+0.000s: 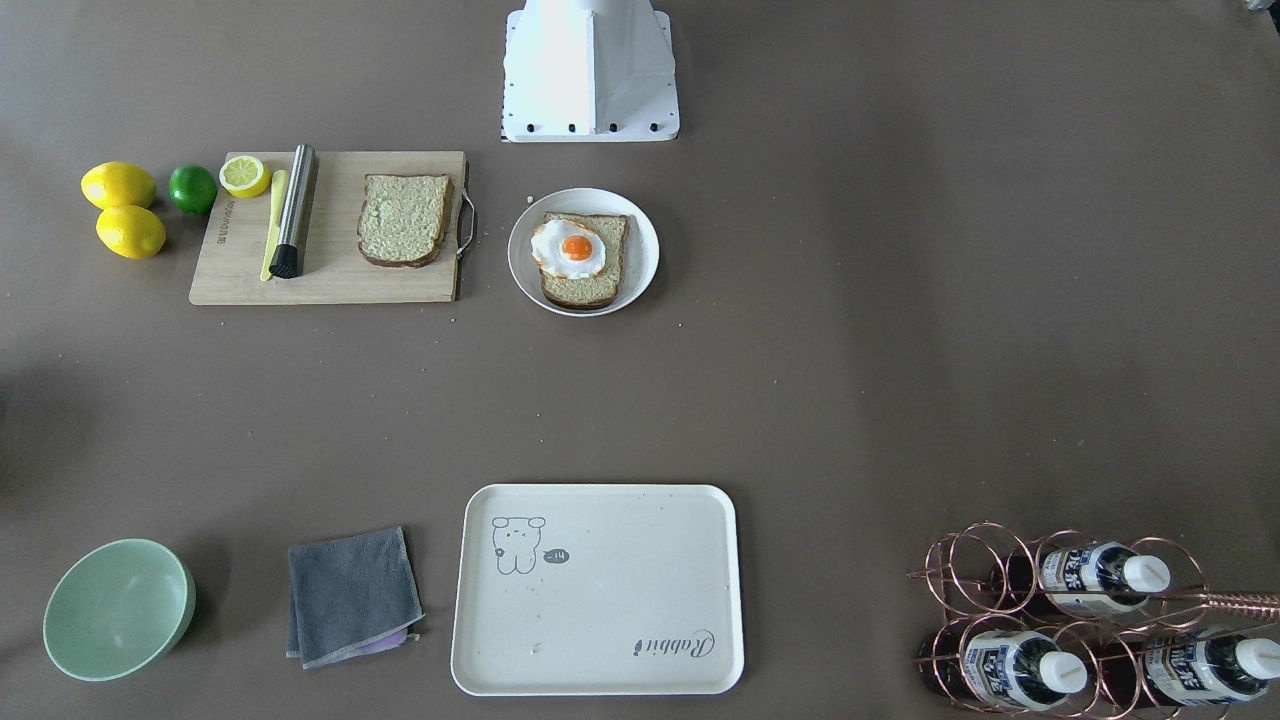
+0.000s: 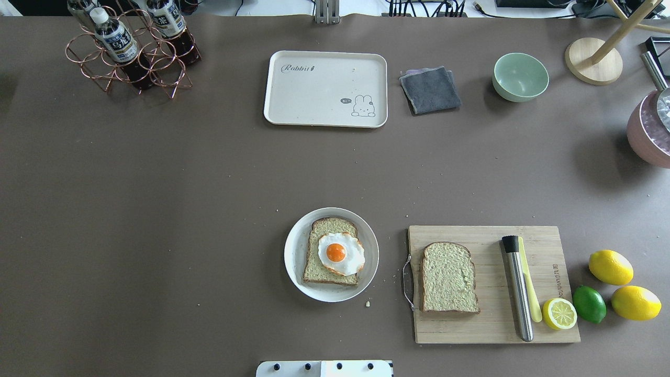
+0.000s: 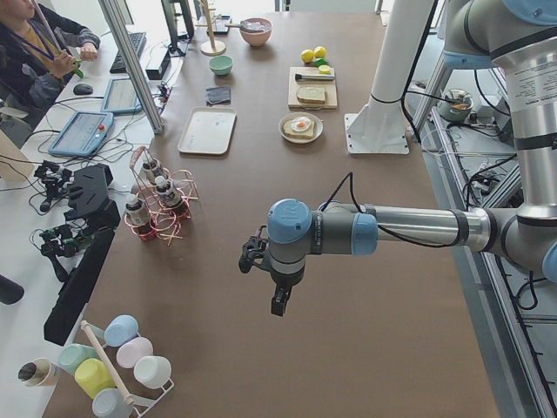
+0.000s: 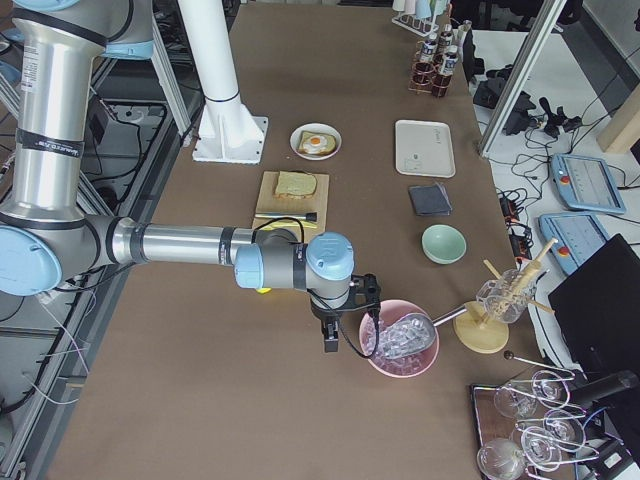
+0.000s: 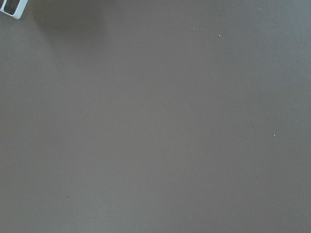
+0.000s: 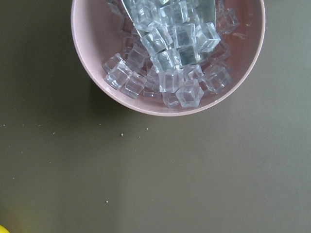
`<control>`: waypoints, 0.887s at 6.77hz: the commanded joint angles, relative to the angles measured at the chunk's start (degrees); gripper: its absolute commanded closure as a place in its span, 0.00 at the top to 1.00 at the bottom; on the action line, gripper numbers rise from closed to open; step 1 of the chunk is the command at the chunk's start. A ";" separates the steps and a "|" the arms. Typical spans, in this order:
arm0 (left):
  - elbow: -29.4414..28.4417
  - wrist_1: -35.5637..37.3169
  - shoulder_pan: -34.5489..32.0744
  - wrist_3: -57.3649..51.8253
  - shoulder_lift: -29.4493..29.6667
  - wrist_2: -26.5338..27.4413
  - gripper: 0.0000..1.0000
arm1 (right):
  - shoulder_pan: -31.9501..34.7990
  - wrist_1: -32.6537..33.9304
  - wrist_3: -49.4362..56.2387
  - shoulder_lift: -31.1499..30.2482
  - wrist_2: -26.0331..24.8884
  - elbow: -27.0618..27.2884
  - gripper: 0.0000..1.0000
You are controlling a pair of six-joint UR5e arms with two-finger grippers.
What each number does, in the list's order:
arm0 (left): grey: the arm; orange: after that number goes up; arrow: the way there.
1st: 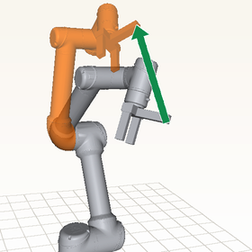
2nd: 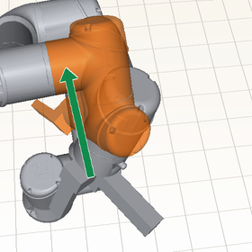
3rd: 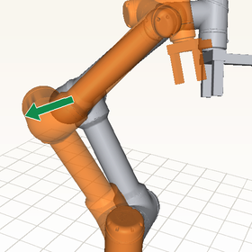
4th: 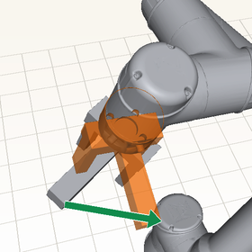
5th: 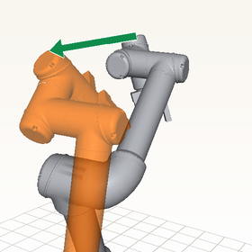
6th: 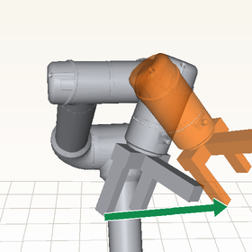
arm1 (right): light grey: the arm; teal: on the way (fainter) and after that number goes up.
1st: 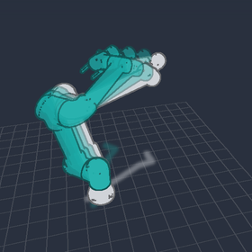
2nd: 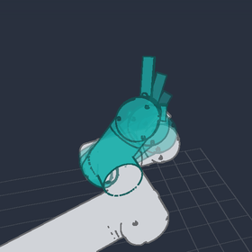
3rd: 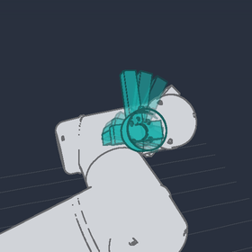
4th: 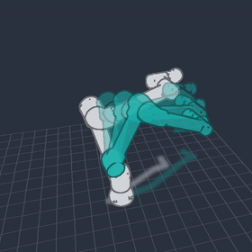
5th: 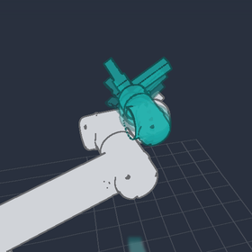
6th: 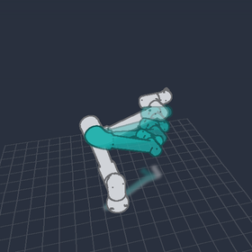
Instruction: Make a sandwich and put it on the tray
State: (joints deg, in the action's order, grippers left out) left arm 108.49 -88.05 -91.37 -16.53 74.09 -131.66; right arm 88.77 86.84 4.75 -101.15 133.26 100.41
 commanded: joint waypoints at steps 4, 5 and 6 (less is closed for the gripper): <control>0.41 -0.01 -0.03 0.10 -0.26 -0.35 0.97 | 0.09 -0.26 0.09 -0.80 0.06 -0.04 1.00; 0.41 -0.01 -0.03 -0.25 -0.26 -0.53 0.97 | 0.09 -0.52 0.09 -0.97 0.07 -0.04 1.00; 0.41 0.16 -0.03 -0.34 -0.26 -0.62 0.97 | 0.09 -0.61 0.17 -1.32 0.07 -0.04 1.00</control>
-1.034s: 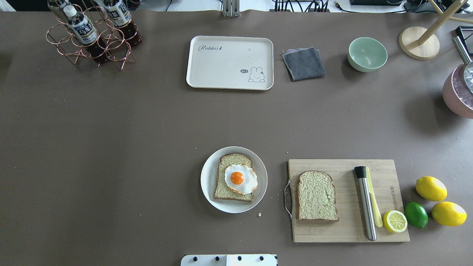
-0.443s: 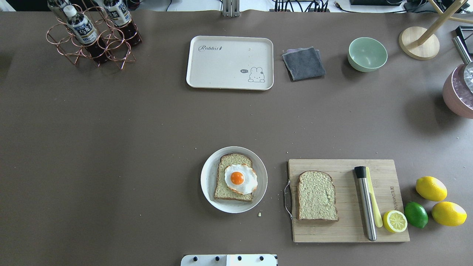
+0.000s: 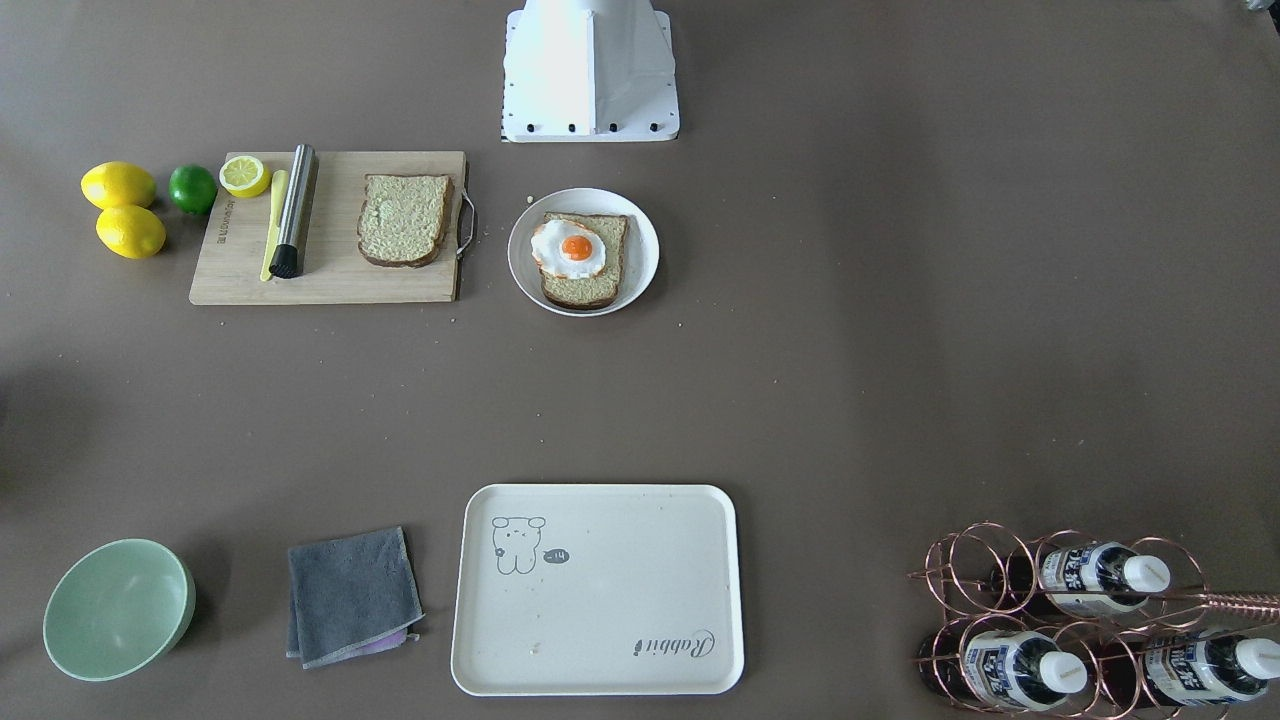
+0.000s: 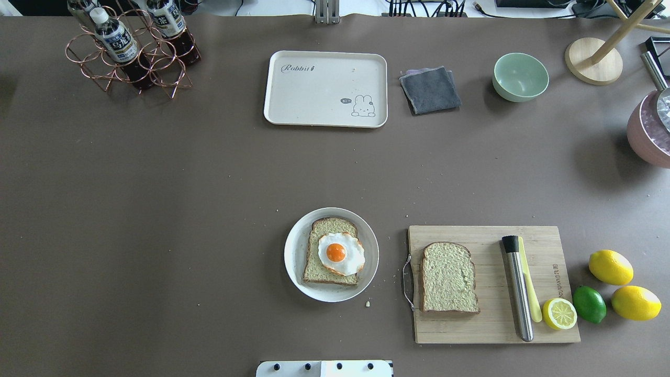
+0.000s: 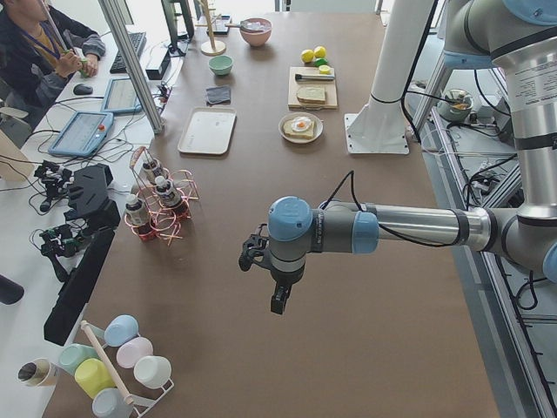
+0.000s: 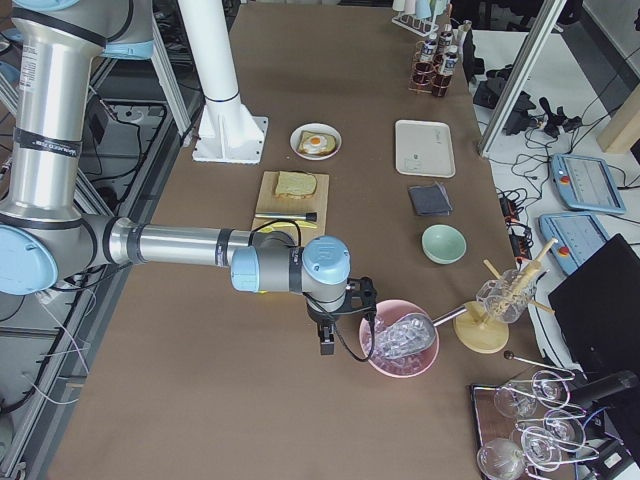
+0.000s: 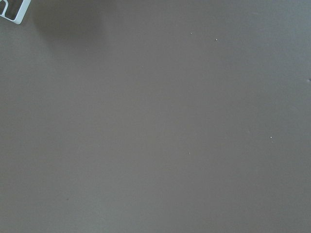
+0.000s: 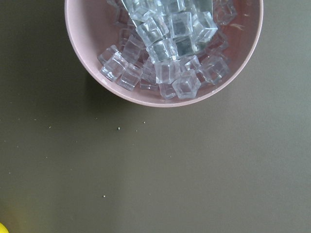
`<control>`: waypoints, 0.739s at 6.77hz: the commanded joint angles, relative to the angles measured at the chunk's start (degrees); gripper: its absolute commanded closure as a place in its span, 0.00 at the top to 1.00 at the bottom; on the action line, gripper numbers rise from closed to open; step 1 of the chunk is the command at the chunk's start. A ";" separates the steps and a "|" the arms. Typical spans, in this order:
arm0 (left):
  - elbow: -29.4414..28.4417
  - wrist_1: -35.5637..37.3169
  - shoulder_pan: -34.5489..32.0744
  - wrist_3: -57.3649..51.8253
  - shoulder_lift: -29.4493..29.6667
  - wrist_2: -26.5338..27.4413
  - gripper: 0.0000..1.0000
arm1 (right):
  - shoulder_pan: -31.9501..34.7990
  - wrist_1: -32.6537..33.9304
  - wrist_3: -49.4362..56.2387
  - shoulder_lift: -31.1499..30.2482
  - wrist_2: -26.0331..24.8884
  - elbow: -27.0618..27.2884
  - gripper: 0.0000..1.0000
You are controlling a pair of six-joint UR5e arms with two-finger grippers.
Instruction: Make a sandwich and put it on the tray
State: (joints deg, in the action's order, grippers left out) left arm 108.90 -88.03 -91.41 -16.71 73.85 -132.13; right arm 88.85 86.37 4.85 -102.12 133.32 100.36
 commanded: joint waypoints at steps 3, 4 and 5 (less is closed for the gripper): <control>-0.09 0.05 0.00 -0.69 -0.10 -1.27 0.97 | 0.01 -0.32 0.24 -0.36 -0.08 0.01 1.00; 0.09 -0.13 0.00 -0.17 -0.63 -1.46 0.97 | -0.08 -0.32 0.25 -0.62 -0.08 0.01 1.00; 0.17 -0.13 0.00 0.01 -0.55 -1.46 0.97 | -0.08 -0.50 0.42 -1.23 0.01 0.27 1.00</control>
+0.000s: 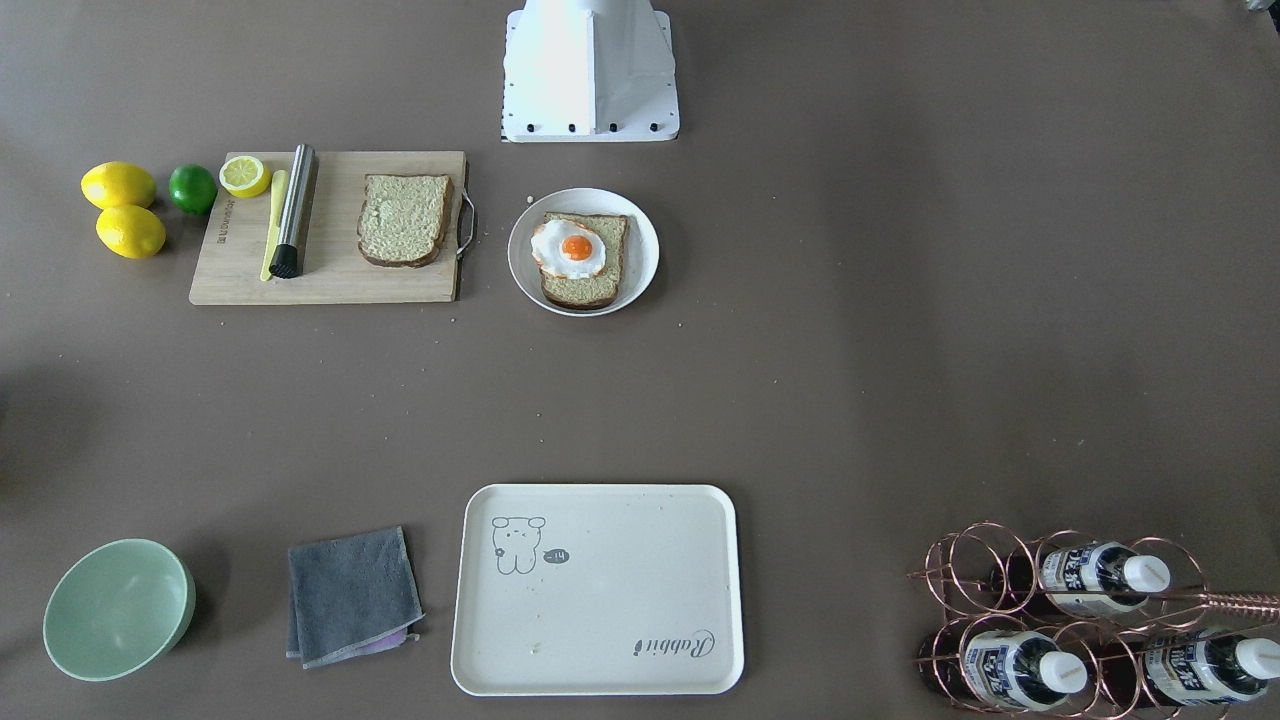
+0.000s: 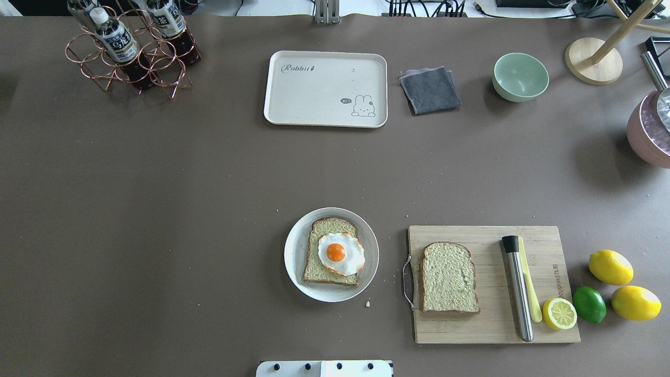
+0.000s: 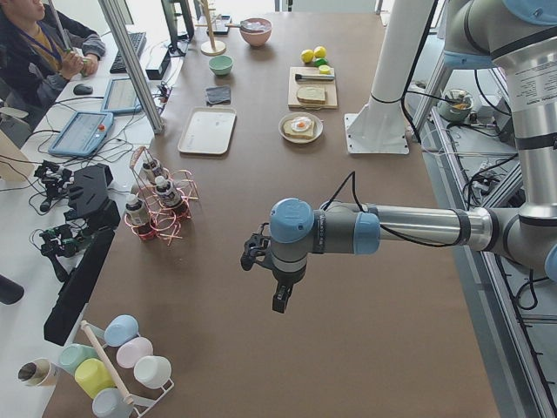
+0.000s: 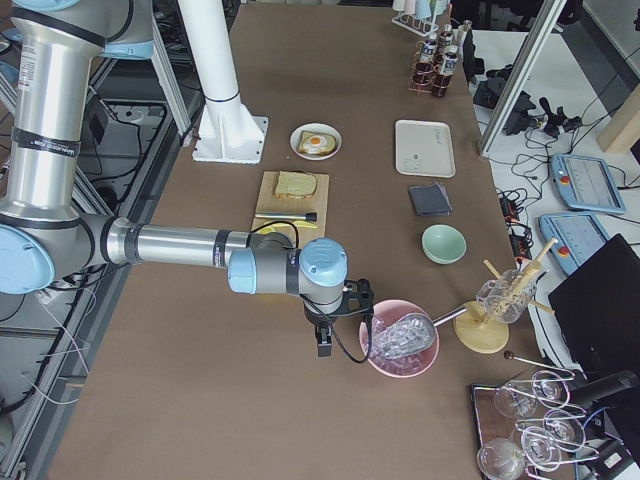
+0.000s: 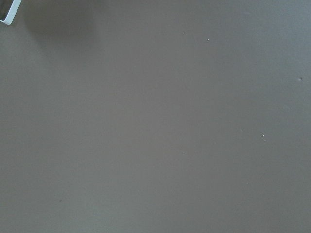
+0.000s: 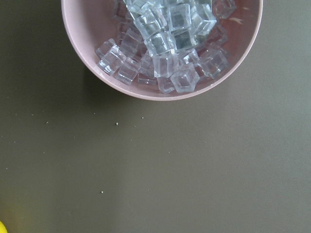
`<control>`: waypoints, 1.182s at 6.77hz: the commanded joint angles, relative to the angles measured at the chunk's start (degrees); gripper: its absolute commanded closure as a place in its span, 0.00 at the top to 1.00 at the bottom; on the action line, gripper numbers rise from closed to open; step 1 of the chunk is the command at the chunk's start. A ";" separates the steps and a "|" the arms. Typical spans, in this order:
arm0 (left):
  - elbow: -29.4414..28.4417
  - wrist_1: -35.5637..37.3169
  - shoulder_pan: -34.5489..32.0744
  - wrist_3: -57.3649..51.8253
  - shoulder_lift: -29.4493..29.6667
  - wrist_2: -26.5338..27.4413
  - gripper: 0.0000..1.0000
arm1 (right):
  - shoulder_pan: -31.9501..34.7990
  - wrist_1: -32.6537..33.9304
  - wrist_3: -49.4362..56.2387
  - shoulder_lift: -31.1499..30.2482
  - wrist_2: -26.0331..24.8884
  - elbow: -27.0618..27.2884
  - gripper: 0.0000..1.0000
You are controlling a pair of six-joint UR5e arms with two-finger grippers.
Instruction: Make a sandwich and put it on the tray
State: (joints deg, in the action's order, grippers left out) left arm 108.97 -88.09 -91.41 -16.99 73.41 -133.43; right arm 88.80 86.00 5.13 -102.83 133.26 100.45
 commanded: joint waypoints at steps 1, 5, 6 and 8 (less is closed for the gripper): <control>0.19 -0.06 0.00 0.03 -0.11 -0.16 0.97 | -0.03 -0.13 -0.21 -0.62 0.16 0.18 1.00; 0.10 -0.50 0.00 -0.15 -0.20 -0.16 0.97 | -0.03 -0.13 -0.38 -4.48 3.93 6.84 1.00; 0.10 -1.28 0.00 -0.24 -0.72 -0.16 0.97 | -0.30 -0.13 -0.39 -4.31 6.55 7.64 1.00; -0.25 -1.99 0.09 0.37 -0.81 -0.16 0.97 | -8.33 -2.13 -17.38 -3.79 6.49 13.41 1.00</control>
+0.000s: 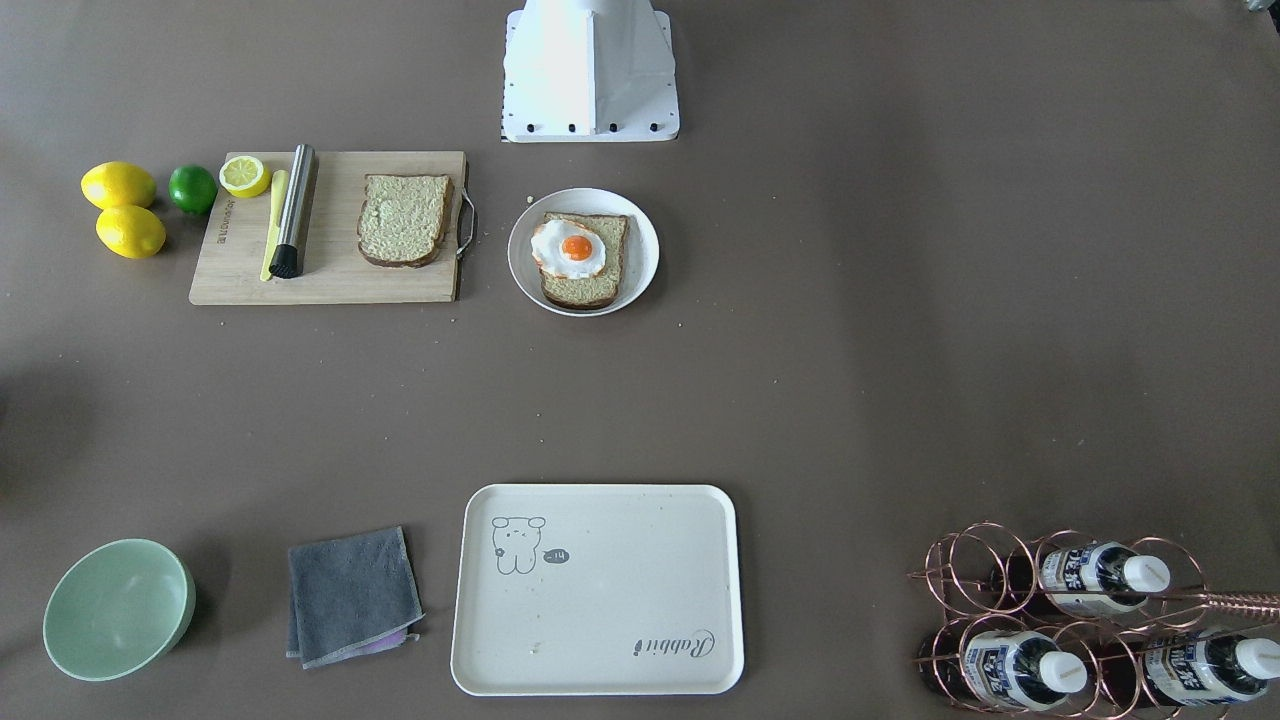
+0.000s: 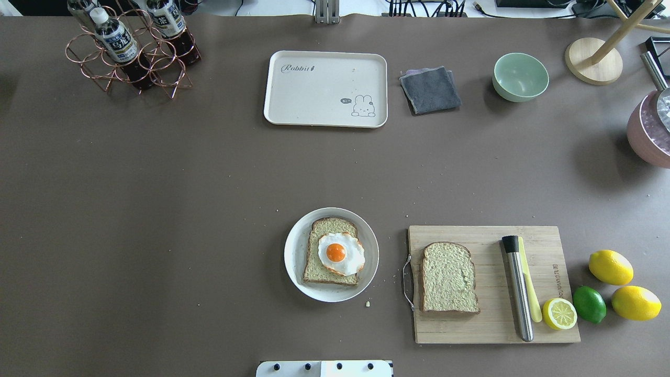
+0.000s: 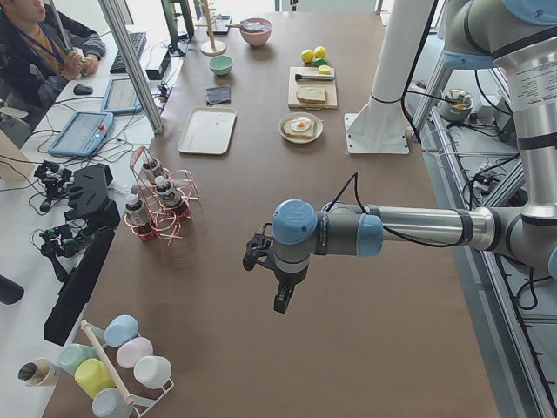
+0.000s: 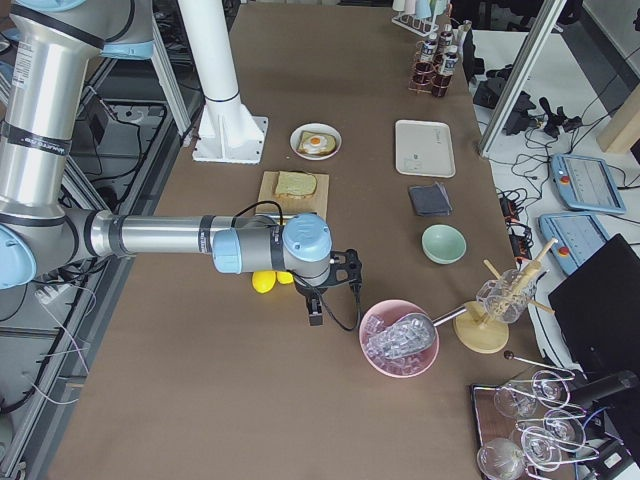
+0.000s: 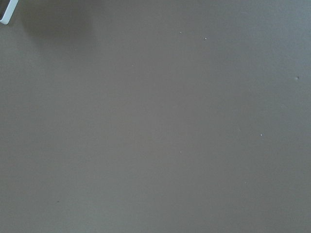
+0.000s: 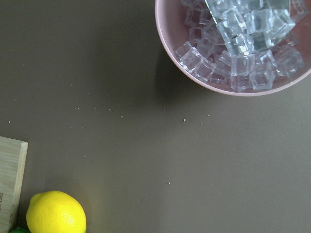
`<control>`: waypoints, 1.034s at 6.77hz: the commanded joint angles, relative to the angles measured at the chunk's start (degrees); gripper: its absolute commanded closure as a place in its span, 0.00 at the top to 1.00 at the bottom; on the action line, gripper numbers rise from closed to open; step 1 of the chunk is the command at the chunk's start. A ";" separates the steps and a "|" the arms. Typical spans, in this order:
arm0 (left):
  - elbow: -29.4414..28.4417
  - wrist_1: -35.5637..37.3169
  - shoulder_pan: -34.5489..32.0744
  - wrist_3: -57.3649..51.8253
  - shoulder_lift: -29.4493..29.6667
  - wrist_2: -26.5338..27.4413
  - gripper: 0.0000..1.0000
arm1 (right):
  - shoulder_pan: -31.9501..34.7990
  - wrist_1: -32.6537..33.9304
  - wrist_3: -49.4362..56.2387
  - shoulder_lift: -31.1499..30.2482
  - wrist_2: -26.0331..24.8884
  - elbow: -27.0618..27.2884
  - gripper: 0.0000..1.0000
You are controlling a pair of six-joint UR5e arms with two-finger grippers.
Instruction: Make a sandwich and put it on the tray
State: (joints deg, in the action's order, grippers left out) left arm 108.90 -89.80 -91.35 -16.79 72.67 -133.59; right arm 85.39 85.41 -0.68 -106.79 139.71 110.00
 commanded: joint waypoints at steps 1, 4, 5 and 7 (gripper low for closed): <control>-0.27 -0.20 0.04 0.18 -0.25 0.00 0.97 | -8.89 -8.00 -21.81 0.00 0.03 4.51 1.00; 0.08 -0.38 0.04 2.64 -0.43 -0.09 0.97 | -25.04 -29.00 -58.10 0.09 -3.10 5.48 0.99; 0.08 -0.38 0.04 2.73 -0.43 0.00 0.97 | -33.54 -30.46 -66.91 0.70 -9.13 8.71 0.98; 0.08 -0.38 0.04 2.73 -0.43 -0.09 0.97 | -44.21 -30.48 -74.43 4.45 -15.92 10.41 0.94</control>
State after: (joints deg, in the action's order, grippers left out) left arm 108.99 -90.18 -91.32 -14.09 72.25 -133.66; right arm 47.98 55.30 -69.53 -104.82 128.24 119.50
